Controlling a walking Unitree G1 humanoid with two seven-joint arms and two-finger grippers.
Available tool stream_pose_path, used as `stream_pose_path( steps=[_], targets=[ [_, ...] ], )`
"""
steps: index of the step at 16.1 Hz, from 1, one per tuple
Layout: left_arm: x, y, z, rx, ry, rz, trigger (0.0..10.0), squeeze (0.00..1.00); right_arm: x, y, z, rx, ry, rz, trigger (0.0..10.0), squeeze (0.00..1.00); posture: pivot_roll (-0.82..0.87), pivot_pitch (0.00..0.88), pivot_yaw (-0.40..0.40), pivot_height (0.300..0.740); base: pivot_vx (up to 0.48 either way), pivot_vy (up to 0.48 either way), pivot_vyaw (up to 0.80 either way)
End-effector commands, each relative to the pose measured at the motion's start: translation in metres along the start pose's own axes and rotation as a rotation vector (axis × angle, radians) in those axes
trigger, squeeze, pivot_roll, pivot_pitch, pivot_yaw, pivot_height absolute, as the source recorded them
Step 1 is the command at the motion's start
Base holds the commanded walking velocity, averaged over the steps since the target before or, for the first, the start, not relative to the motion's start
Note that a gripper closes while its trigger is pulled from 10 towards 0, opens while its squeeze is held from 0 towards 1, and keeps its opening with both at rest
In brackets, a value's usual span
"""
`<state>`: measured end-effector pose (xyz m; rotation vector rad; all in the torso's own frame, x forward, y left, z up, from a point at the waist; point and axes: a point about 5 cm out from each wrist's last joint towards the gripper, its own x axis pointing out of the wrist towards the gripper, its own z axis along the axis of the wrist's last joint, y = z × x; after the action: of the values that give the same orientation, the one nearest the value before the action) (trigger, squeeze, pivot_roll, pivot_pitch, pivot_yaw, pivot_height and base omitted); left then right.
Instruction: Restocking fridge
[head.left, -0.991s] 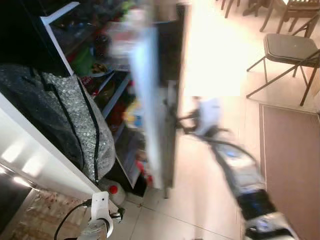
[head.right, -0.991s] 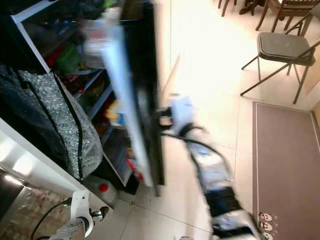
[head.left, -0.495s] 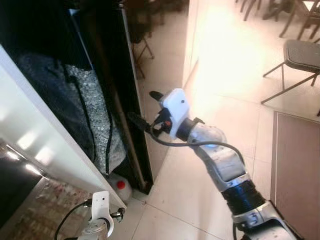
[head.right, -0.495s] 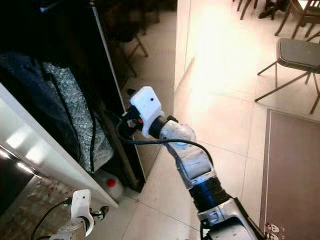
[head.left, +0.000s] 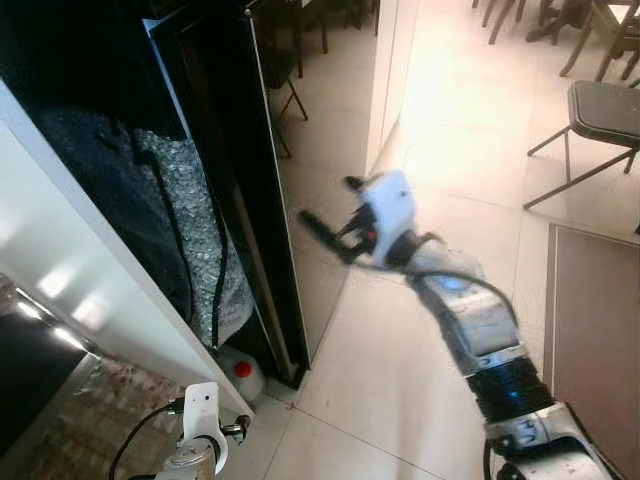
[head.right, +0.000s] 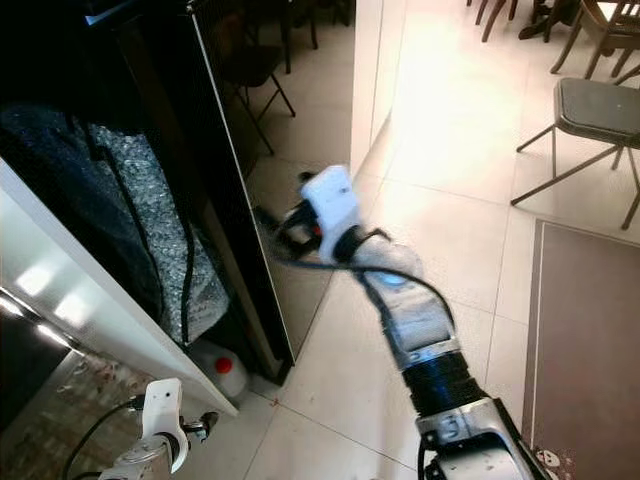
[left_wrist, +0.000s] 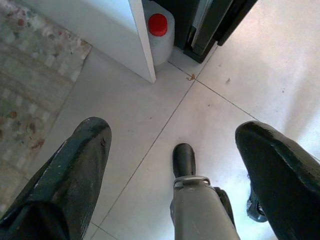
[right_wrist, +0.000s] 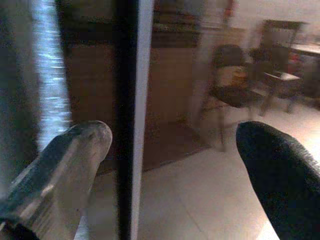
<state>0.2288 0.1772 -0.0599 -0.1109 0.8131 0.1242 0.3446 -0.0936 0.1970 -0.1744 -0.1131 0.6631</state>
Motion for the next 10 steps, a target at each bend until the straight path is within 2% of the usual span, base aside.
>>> stream_pose_path(
  steps=[1, 3, 4, 5, 6, 7, 8, 10],
  targets=[
    [-0.001, 0.006, -0.006, 0.010, 0.024, 0.016, 10.0, 0.00, -0.006, -0.013, -0.003, 0.025, -0.010, -0.082, 10.0, 0.00, -0.14, 0.056, 0.099, 0.740, 0.000, 0.000, 0.00],
    [-0.001, 0.006, -0.007, 0.011, 0.026, 0.017, 10.0, 0.00, -0.026, -0.044, -0.019, 0.063, 0.013, -0.301, 10.0, 0.00, -0.14, 0.053, 0.099, 0.740, 0.000, 0.000, 0.00],
    [-0.001, 0.006, -0.007, 0.014, 0.026, 0.017, 10.0, 0.00, -0.043, -0.067, -0.039, 0.115, 0.098, -0.502, 10.0, 0.00, -0.14, 0.052, 0.099, 0.740, 0.000, 0.000, 0.00],
    [-0.002, 0.006, -0.007, 0.014, 0.027, 0.018, 10.0, 0.00, -0.061, -0.084, -0.058, 0.138, 0.171, -0.649, 10.0, 0.00, -0.14, 0.051, 0.097, 0.740, 0.000, 0.000, 0.00],
    [-0.002, 0.006, -0.008, 0.012, 0.027, 0.018, 10.0, 0.00, -0.073, -0.090, -0.073, 0.159, 0.222, -0.704, 10.0, 0.00, -0.14, 0.050, 0.098, 0.740, 0.000, 0.000, 0.00],
    [-0.002, 0.007, -0.008, 0.009, 0.027, 0.019, 10.0, 0.00, -0.092, -0.092, -0.103, 0.199, 0.323, -0.751, 10.0, 0.00, -0.15, 0.049, 0.100, 0.740, 0.000, 0.000, 0.00],
    [-0.002, 0.007, -0.008, 0.016, 0.030, 0.016, 10.0, 0.00, -0.124, -0.070, -0.161, 0.252, 0.555, -0.745, 10.0, 0.00, -0.15, 0.044, 0.101, 0.740, 0.000, 0.000, 0.00],
    [-0.002, 0.008, -0.008, 0.017, 0.030, 0.017, 10.0, 0.00, -0.143, -0.041, -0.195, 0.332, 0.700, -0.694, 10.0, 0.00, -0.15, 0.043, 0.101, 0.740, 0.000, 0.000, 0.00]
  ],
)
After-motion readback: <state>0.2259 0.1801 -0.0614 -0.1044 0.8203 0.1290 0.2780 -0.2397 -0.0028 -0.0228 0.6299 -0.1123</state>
